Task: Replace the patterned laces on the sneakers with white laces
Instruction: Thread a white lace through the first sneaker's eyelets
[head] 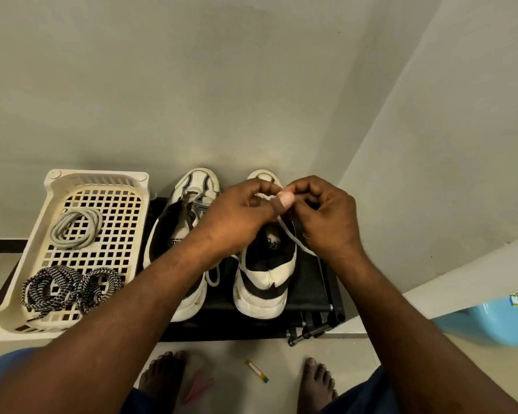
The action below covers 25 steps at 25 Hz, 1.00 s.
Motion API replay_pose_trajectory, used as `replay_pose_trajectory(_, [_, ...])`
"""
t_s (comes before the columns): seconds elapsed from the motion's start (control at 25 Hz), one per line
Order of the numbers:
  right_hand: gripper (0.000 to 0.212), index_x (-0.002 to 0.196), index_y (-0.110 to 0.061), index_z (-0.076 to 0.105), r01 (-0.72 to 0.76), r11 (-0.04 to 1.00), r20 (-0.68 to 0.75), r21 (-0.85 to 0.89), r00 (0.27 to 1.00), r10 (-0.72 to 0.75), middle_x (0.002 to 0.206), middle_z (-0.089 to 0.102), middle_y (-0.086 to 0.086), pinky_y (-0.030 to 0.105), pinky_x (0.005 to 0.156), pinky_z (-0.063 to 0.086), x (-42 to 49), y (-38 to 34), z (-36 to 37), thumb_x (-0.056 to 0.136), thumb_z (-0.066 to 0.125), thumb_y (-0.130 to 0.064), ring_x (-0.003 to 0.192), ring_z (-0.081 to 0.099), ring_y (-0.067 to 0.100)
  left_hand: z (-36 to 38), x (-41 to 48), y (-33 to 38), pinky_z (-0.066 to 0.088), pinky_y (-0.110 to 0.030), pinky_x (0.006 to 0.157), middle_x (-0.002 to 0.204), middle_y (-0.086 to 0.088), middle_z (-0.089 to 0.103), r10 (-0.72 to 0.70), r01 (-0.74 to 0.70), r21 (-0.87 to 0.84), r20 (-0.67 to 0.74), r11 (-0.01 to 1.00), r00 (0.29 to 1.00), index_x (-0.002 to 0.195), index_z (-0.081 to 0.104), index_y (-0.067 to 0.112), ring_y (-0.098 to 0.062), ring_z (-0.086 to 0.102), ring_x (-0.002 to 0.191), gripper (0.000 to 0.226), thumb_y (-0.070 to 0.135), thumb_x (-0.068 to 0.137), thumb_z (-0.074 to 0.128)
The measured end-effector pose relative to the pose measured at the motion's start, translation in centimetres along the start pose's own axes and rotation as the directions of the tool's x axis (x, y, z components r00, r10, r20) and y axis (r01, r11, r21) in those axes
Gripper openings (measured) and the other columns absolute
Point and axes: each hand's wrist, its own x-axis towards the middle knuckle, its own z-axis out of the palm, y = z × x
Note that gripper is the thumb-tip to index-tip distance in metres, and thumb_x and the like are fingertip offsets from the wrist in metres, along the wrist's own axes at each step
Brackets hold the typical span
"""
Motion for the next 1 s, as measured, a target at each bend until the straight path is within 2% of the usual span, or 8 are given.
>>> replay_pose_trajectory(0.12, [0.007, 0.093, -0.017, 0.074, -0.042, 0.999, -0.076, 0.004, 0.996, 0.042, 0.077, 0.076, -0.002, 0.022, 0.068, 0.059, 0.2, 0.0, 0.1, 0.094, 0.077, -0.024, 0.073, 0.074, 0.010, -0.2, 0.0, -0.1, 0.057, -0.048, 0.098, 0.090, -0.002, 0.079, 0.009, -0.007, -0.022, 0.058, 1.000, 0.998, 0.118, 0.068, 0.025, -0.020, 0.078, 0.092, 0.024, 0.021, 0.095, 0.074])
replay_pose_trajectory(0.32, [0.015, 0.083, -0.031, 0.067, -0.227, 0.875, -0.314, -0.427, 0.945, 0.092, 0.085, 0.065, -0.011, 0.016, 0.061, 0.040, 1.3, 1.9, -1.3, 0.095, 0.074, -0.037, 0.079, 0.062, 0.007, -1.3, 0.5, 0.0, 0.063, -0.044, 0.077, 0.077, -0.008, 0.066, -0.047, 0.035, -0.289, -0.033, 0.957, 0.998, 0.107, 0.078, 0.011, -0.019, 0.060, 0.063, 0.021, 0.007, 0.103, 0.058])
replay_pose_trajectory(0.4, [0.009, 0.089, -0.034, 0.068, -0.125, 0.918, -0.208, -0.376, 0.977, 0.048, 0.100, 0.066, -0.010, 0.020, 0.073, 0.049, 1.2, 2.1, -1.4, 0.093, 0.076, -0.030, 0.092, 0.064, 0.007, -1.2, 0.6, -0.2, 0.054, -0.033, 0.055, 0.078, -0.006, 0.068, -0.017, 0.002, -0.164, -0.090, 0.986, 0.996, 0.103, 0.078, 0.017, -0.012, 0.052, 0.052, 0.021, 0.012, 0.103, 0.058])
replay_pose_trajectory(0.52, [0.014, 0.109, -0.024, 0.074, -0.077, 0.997, 0.134, -0.019, 0.988, 0.079, 0.099, 0.076, -0.006, 0.025, 0.085, 0.058, 0.5, 1.0, -0.2, 0.095, 0.074, -0.020, 0.096, 0.072, 0.009, -0.6, 0.6, -0.6, 0.041, -0.025, 0.048, 0.080, -0.002, 0.074, 0.034, -0.036, -0.023, -0.094, 0.999, 0.995, 0.102, 0.070, 0.025, -0.008, 0.052, 0.046, 0.016, 0.014, 0.103, 0.059])
replay_pose_trajectory(0.6, [0.006, 0.100, -0.022, 0.078, -0.059, 0.996, 0.115, -0.073, 0.991, 0.067, 0.085, 0.076, -0.007, 0.022, 0.077, 0.057, 0.5, 0.9, 0.2, 0.096, 0.073, -0.021, 0.082, 0.072, 0.007, -0.8, 0.7, -0.8, 0.047, -0.027, 0.050, 0.081, 0.001, 0.075, 0.062, -0.055, 0.068, -0.121, 0.996, 0.991, 0.101, 0.066, 0.027, -0.009, 0.056, 0.048, 0.012, 0.016, 0.102, 0.061])
replay_pose_trajectory(0.76, [0.007, 0.089, -0.032, 0.077, -0.144, 0.926, -0.209, -0.349, 0.975, 0.073, 0.081, 0.072, -0.017, 0.022, 0.074, 0.053, 1.6, 2.0, -2.0, 0.093, 0.076, -0.027, 0.080, 0.066, 0.000, -1.7, 0.7, -1.2, 0.048, -0.019, 0.052, 0.082, 0.006, 0.077, 0.054, -0.023, 0.199, -0.155, 0.980, 0.986, 0.097, 0.071, 0.025, -0.002, 0.062, 0.051, 0.012, 0.018, 0.102, 0.062])
replay_pose_trajectory(0.88, [0.017, 0.107, -0.031, 0.075, -0.030, 0.964, 0.011, -0.265, 0.999, 0.034, 0.103, 0.073, -0.018, 0.014, 0.086, 0.051, 0.8, 1.5, -1.5, 0.092, 0.078, -0.024, 0.103, 0.067, 0.000, -1.2, 0.5, -1.1, 0.051, -0.025, 0.059, 0.086, 0.007, 0.077, 0.058, -0.040, 0.188, -0.094, 0.981, 0.994, 0.100, 0.072, 0.028, -0.011, 0.070, 0.059, 0.014, 0.016, 0.102, 0.063])
replay_pose_trajectory(1.0, [0.015, 0.105, -0.027, 0.077, 0.062, 0.984, 0.153, -0.165, 0.988, -0.037, 0.092, 0.076, -0.011, 0.024, 0.081, 0.059, 0.0, 0.8, 0.2, 0.091, 0.080, -0.025, 0.092, 0.073, 0.006, -0.8, 0.5, -0.8, 0.056, -0.026, 0.060, 0.080, 0.007, 0.075, 0.104, -0.063, 0.255, -0.151, 0.965, 0.983, 0.096, 0.070, 0.028, -0.008, 0.073, 0.061, 0.006, 0.022, 0.097, 0.071])
